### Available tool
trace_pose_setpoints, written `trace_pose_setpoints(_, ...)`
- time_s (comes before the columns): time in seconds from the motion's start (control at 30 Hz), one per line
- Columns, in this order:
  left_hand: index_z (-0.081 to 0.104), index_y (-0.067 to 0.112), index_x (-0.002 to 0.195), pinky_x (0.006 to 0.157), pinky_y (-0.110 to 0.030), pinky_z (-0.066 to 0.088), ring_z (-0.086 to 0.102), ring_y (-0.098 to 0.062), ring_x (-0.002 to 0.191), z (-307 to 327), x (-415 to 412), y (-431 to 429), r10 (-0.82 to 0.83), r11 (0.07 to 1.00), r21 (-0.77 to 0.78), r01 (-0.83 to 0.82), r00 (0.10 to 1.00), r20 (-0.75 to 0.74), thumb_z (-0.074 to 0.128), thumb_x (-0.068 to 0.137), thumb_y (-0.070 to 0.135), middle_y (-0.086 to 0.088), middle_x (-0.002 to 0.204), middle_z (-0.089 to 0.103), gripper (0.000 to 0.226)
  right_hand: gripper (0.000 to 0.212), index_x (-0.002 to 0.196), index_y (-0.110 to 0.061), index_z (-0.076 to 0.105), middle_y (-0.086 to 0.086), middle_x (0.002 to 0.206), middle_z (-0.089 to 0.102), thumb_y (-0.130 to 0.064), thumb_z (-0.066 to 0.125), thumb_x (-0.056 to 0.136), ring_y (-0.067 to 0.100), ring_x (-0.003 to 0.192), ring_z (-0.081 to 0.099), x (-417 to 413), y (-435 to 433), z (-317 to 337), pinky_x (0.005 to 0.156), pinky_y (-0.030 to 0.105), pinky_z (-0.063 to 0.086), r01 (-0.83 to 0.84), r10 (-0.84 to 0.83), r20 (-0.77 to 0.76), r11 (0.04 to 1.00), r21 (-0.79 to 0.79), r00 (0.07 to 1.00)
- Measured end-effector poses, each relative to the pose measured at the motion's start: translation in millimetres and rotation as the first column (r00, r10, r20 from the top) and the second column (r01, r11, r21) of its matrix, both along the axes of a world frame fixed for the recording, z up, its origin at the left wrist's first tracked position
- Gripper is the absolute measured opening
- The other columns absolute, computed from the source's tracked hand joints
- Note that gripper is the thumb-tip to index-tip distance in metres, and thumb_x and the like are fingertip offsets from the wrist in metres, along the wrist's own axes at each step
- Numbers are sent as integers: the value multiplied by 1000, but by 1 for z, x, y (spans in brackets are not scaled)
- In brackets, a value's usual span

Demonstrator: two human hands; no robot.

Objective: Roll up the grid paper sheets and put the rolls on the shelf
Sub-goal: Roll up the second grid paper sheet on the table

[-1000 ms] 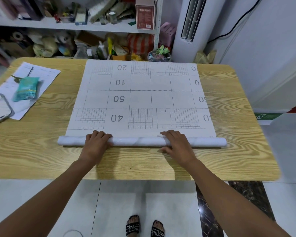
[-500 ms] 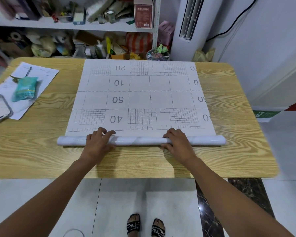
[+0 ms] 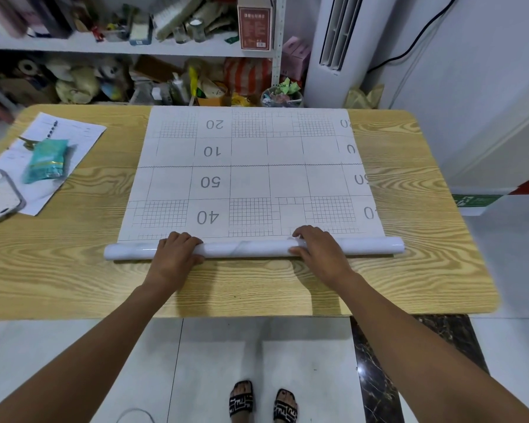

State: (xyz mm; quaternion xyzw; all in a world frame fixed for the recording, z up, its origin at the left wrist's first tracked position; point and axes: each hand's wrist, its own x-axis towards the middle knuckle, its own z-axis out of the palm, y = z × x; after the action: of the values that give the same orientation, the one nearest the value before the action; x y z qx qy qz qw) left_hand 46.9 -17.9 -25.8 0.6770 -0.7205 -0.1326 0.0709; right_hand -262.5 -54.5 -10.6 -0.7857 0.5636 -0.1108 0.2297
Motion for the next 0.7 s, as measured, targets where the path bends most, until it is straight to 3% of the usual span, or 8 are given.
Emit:
trace_pose_setpoints(0.23,61,6,113,76,-36,39,51,-28,86,7,1,-4,6,999,39,-3,998,-60,62,84,17,-11,97,56,31,40,115,-9,59,5,116,55,-37,61,87,25,104,48,-3,3,-10,89,35,40,-55,47,-80,993,-102,996)
trace_pose_setpoints(0.4,44,11,132,79,-39,43,52,-28,94,10,1,-3,25,997,77,-20,997,-72,54,89,14,-10,103,58,45,50,121,-11,58,6,118,53,-42,65,82,26,107,43,-6,2,-7,92,37,37,-49,41,-90,995,-83,995)
trace_pose_setpoints(0.6,60,2,109,74,-44,44,53,-36,80,8,1,6,-33,997,-66,34,999,19,68,73,-3,-14,77,65,37,54,122,-14,53,2,115,56,-35,73,76,23,103,46,-8,0,-5,87,34,37,-54,53,-41,998,-35,998)
trace_pose_setpoints(0.7,59,3,109,79,-45,42,55,-37,84,4,2,8,-18,998,-60,19,999,31,66,77,0,-15,83,67,33,46,117,-11,54,3,109,59,-29,72,79,22,101,48,-6,2,1,88,35,38,-26,26,1,1000,-17,1000)
